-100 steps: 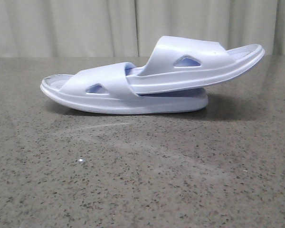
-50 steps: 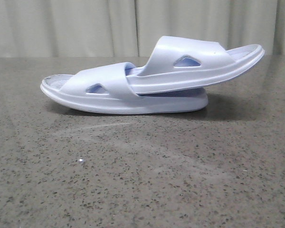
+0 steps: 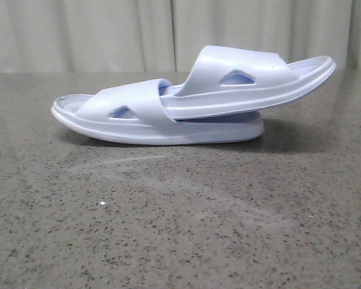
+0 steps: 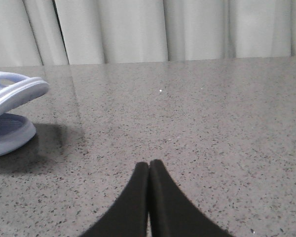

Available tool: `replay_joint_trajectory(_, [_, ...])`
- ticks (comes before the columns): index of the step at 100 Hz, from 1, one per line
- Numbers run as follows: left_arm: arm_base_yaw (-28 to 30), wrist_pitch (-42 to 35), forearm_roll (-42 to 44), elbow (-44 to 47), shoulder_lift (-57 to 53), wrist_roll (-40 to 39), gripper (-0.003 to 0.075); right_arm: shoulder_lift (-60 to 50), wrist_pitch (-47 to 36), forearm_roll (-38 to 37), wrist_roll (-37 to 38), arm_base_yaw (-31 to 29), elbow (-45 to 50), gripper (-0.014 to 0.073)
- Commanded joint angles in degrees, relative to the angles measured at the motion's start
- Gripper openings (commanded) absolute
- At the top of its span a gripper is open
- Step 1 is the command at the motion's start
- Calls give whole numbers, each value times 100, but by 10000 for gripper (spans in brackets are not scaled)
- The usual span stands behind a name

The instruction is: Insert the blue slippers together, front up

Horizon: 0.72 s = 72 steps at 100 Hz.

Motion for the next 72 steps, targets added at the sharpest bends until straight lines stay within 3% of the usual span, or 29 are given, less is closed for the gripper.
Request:
replay_joint_trajectory(1, [25,-464,-31,62,-160,-32,16,-116,-504,24,-52,-19,111,-107])
replay_joint_trajectory(72, [25,-464,-31,62,-160,-32,16,-116,-504,38,-52,-19,111,-107])
